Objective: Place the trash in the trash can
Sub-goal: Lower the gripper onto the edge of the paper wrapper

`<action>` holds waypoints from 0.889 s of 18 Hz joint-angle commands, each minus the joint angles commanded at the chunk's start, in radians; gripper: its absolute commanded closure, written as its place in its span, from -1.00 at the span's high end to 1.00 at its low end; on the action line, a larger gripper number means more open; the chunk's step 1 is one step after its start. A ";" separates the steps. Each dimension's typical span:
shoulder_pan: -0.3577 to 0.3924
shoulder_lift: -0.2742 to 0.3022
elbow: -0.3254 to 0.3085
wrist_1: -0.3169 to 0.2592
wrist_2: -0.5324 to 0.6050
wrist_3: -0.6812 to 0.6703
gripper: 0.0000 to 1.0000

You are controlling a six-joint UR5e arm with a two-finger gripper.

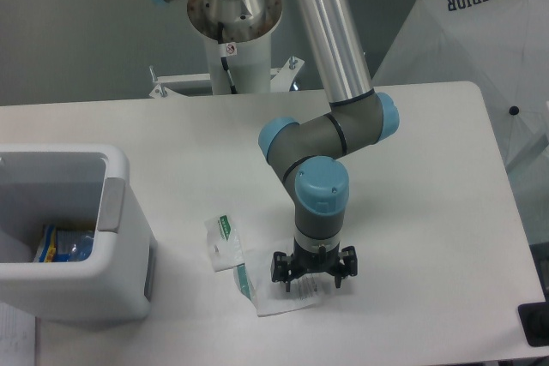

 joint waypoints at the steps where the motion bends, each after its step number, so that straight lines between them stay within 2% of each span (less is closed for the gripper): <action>1: -0.002 0.000 0.000 -0.002 0.000 0.000 0.84; 4: -0.002 0.002 0.000 -0.002 0.000 0.000 0.77; 9: -0.012 0.002 -0.002 -0.002 0.000 -0.002 0.49; 14: -0.014 0.003 -0.003 -0.002 0.000 -0.002 0.40; 16: -0.014 0.005 -0.003 -0.002 0.000 -0.002 0.30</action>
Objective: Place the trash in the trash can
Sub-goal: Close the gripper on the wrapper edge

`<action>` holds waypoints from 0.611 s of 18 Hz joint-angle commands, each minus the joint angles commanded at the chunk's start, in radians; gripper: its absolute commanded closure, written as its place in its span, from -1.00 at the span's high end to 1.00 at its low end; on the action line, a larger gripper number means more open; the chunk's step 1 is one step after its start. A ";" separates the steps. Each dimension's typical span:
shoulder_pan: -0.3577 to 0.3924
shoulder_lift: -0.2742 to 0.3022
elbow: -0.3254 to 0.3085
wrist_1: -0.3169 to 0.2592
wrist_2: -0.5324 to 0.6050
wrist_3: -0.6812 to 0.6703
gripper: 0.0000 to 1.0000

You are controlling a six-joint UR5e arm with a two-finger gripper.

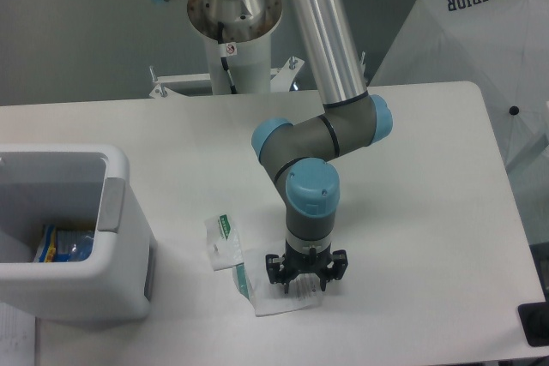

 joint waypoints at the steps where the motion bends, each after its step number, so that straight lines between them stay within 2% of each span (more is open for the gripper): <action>1: 0.000 -0.002 -0.002 0.000 0.000 0.000 0.27; 8: -0.003 0.008 -0.014 0.002 0.011 0.002 -0.05; 9: -0.005 0.012 -0.015 0.002 0.011 0.003 -0.19; 11: -0.005 0.021 -0.023 0.002 0.011 0.005 -0.33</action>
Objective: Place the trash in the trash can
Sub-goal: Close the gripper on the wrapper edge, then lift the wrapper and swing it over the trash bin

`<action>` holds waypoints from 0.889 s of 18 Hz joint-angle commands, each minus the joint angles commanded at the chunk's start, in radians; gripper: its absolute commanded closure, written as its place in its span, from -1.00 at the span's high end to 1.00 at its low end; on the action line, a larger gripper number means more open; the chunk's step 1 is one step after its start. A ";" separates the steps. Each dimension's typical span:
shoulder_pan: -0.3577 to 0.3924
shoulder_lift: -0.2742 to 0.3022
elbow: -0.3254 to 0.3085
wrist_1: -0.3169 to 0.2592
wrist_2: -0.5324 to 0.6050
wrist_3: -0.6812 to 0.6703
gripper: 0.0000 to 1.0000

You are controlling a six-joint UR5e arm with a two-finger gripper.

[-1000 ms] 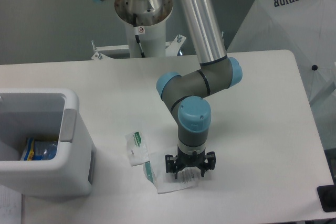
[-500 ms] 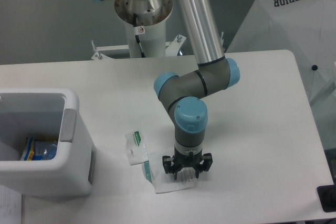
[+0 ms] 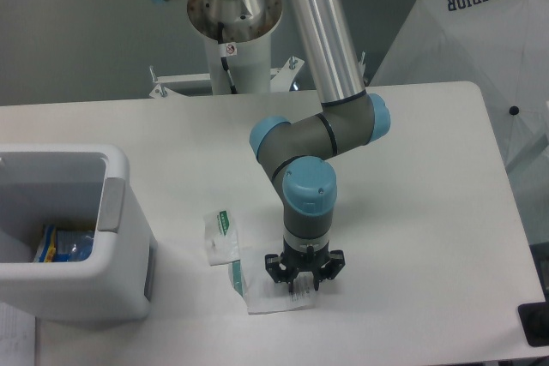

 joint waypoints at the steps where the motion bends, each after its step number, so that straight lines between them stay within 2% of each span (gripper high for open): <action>1: 0.000 0.003 -0.003 0.000 0.000 0.000 -0.39; 4: 0.000 0.012 -0.008 -0.002 0.002 -0.005 -0.79; 5: 0.000 0.015 -0.008 -0.002 0.002 -0.005 -0.86; 9: 0.002 0.035 -0.006 -0.002 -0.006 -0.008 -1.00; 12: 0.008 0.052 0.001 0.000 -0.011 -0.014 -1.00; 16: 0.017 0.055 0.099 0.002 -0.061 -0.102 -1.00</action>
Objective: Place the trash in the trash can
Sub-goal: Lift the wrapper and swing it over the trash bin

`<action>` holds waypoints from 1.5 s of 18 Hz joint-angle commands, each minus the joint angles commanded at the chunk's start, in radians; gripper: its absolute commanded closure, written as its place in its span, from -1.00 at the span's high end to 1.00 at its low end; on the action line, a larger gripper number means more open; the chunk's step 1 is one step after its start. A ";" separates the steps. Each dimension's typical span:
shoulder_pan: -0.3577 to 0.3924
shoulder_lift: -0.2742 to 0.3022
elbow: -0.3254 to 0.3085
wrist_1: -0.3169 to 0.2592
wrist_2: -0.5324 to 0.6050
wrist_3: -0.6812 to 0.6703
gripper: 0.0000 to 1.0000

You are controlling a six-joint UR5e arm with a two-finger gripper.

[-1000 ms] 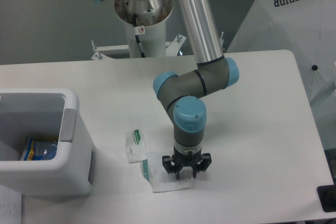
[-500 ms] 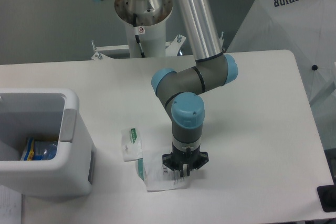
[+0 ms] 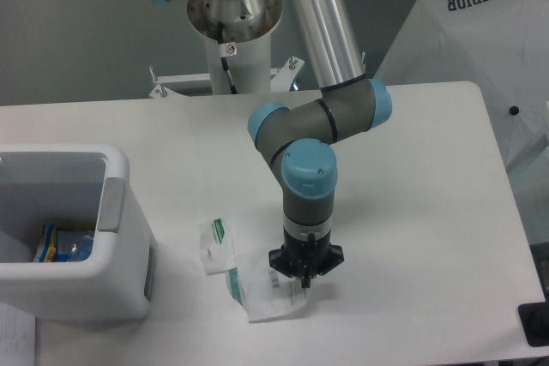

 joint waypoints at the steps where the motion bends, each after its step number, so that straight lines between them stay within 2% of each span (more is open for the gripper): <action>1: 0.003 0.002 0.022 0.000 -0.028 -0.028 -1.00; 4: 0.018 0.054 0.054 0.000 -0.085 -0.065 -1.00; 9: 0.038 0.095 0.092 0.000 -0.146 -0.104 -1.00; 14: 0.092 0.225 0.092 0.000 -0.285 -0.224 -1.00; 19: 0.101 0.376 0.092 -0.002 -0.413 -0.284 -1.00; 24: 0.089 0.480 0.091 -0.002 -0.483 -0.381 -1.00; 27: 0.037 0.531 0.074 -0.005 -0.497 -0.405 -1.00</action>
